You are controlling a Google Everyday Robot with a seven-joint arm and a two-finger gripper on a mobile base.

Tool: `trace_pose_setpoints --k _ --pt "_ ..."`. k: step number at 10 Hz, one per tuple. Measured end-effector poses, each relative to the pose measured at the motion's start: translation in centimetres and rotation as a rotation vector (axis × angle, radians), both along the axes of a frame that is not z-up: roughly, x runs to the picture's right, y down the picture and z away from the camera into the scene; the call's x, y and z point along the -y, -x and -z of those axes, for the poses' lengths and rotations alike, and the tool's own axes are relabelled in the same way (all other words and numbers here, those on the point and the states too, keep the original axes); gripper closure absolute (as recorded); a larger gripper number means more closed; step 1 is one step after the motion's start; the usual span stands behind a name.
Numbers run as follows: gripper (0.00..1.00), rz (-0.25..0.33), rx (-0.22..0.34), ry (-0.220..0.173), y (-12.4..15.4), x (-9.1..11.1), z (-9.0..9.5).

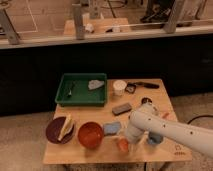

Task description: Place apple in tray

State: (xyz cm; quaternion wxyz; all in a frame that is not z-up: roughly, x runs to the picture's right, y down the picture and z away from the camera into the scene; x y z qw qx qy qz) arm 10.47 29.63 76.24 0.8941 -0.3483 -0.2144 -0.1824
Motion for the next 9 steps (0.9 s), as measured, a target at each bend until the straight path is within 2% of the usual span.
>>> trace_pose_setpoints --k 3,4,5,7,9 --pt "0.62 -0.003 0.030 0.011 0.0 -0.1 0.0" --pt "0.74 -0.016 0.048 0.007 -0.1 0.3 0.6" --pt "0.84 -0.035 0.063 -0.005 -0.3 1.1 1.5" --pt "0.98 -0.089 0.088 -0.038 -0.9 3.4 3.8" --pt "1.00 -0.153 0.110 -0.082 -1.4 7.1 7.1"
